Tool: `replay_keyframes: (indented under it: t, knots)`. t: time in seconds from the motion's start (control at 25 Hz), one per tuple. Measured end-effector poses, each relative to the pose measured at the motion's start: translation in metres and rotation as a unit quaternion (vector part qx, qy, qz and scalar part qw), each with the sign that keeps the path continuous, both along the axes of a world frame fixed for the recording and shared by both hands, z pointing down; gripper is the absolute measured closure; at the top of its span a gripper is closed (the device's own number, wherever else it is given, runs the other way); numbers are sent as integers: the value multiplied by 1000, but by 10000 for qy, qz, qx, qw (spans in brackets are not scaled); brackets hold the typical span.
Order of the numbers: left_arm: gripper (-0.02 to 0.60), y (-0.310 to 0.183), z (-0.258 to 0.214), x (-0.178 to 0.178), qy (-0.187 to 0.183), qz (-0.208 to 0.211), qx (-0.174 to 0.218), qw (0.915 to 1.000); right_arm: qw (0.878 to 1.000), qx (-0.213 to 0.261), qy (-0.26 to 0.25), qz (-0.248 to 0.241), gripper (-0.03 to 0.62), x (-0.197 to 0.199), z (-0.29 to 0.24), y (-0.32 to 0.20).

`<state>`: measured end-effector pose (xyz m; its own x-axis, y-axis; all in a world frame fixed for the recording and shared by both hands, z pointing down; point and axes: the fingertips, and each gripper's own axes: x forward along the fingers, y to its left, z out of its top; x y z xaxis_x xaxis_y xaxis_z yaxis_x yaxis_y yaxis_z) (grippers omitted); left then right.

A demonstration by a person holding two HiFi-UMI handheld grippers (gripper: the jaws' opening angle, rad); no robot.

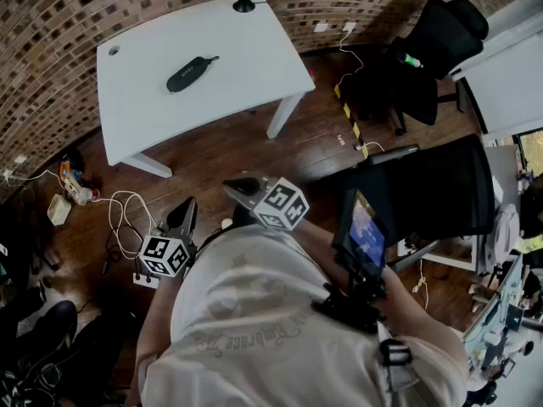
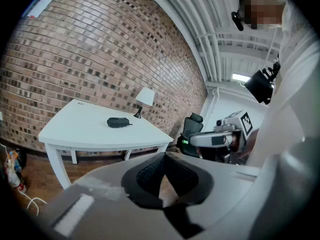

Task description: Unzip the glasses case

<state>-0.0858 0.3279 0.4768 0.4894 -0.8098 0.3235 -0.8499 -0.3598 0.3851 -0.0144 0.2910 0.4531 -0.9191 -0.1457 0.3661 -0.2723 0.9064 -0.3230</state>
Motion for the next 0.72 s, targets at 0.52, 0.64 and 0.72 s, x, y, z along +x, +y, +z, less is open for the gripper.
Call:
replay_keyframes:
  t: [0.52, 0.64, 0.72]
  knots:
    - [575, -80, 5, 11, -295, 159, -206, 9992, 10000, -61, -65, -36, 586, 1, 2, -90]
    - [575, -106, 0, 22, -343, 179, -162, 9991, 9999, -52, -110, -71, 586, 6, -1, -117]
    - [575, -121, -3, 27, -380, 203, -143, 9990, 9998, -70, -163, -95, 586, 7, 0, -133]
